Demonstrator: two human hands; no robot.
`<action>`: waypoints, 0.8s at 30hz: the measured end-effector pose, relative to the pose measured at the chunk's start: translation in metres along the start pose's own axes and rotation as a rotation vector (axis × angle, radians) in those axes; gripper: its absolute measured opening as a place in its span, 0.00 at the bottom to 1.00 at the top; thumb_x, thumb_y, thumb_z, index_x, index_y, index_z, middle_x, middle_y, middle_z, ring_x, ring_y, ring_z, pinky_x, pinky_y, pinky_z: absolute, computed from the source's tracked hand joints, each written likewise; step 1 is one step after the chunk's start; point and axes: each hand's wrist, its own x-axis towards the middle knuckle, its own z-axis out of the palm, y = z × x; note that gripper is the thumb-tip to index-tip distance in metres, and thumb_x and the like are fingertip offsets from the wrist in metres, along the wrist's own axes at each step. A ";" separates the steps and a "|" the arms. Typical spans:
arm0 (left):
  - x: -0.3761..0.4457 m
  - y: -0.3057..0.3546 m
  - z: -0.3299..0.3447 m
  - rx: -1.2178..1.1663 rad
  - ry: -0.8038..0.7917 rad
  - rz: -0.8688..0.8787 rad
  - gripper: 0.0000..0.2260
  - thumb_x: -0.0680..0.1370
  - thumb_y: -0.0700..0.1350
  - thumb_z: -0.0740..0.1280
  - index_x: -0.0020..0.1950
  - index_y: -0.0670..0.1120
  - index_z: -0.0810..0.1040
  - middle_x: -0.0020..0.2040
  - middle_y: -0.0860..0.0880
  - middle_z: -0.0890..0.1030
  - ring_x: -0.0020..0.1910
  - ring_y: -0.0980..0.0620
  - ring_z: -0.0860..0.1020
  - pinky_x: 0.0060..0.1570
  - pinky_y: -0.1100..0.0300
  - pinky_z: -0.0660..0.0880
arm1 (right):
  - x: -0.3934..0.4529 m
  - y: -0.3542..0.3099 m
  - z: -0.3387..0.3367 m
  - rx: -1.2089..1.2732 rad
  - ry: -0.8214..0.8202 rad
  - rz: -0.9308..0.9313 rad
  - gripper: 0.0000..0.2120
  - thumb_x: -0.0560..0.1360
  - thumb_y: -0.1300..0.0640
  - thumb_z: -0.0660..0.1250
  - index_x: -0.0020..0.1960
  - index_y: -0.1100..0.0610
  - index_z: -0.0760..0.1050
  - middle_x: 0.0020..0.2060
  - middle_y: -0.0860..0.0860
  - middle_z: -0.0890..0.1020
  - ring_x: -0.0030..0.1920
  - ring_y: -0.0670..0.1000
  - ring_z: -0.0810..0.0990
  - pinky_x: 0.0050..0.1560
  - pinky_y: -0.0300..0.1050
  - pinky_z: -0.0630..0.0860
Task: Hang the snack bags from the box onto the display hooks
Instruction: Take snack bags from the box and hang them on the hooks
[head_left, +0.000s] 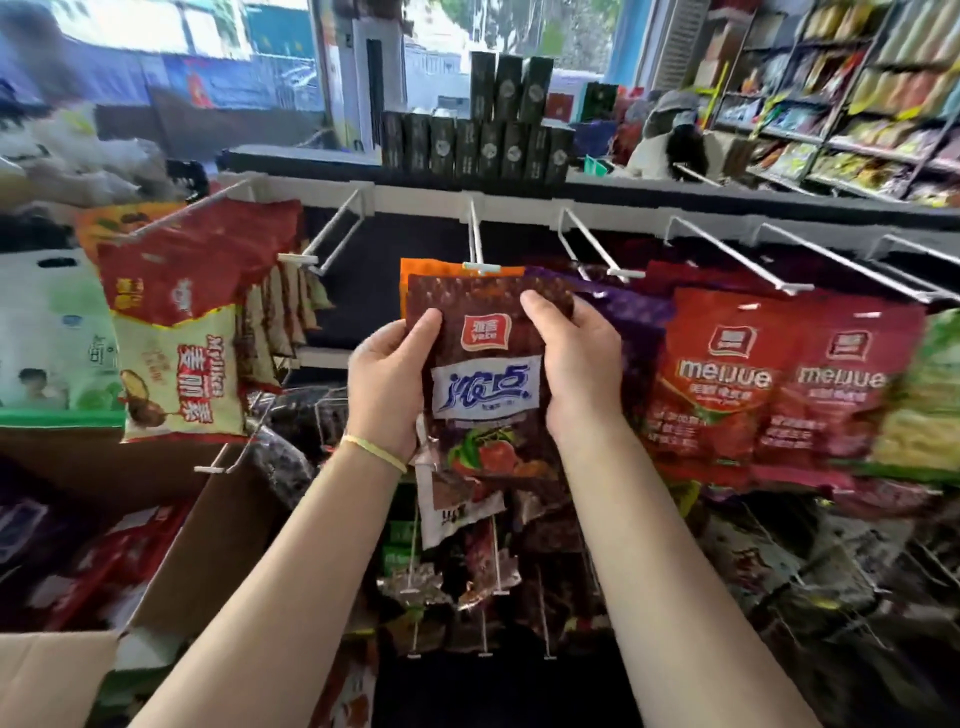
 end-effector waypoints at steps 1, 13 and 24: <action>0.001 0.001 0.001 0.007 0.017 0.009 0.11 0.79 0.46 0.70 0.49 0.37 0.83 0.48 0.36 0.85 0.45 0.40 0.83 0.51 0.42 0.80 | 0.002 0.001 0.003 0.001 0.015 0.007 0.08 0.74 0.57 0.72 0.37 0.59 0.81 0.38 0.56 0.85 0.40 0.58 0.84 0.47 0.62 0.82; 0.015 -0.009 -0.010 0.085 0.089 0.067 0.11 0.78 0.47 0.71 0.48 0.38 0.83 0.46 0.40 0.86 0.44 0.44 0.84 0.49 0.47 0.82 | 0.009 0.014 0.011 -0.088 0.034 -0.032 0.09 0.75 0.58 0.71 0.41 0.63 0.81 0.38 0.56 0.85 0.39 0.51 0.83 0.42 0.48 0.83; -0.007 -0.051 -0.036 0.355 -0.110 0.046 0.17 0.69 0.59 0.73 0.53 0.53 0.80 0.49 0.53 0.86 0.51 0.54 0.84 0.53 0.52 0.81 | -0.023 0.064 0.016 -0.149 0.236 -0.212 0.13 0.78 0.52 0.69 0.57 0.53 0.68 0.52 0.49 0.79 0.51 0.44 0.80 0.52 0.38 0.77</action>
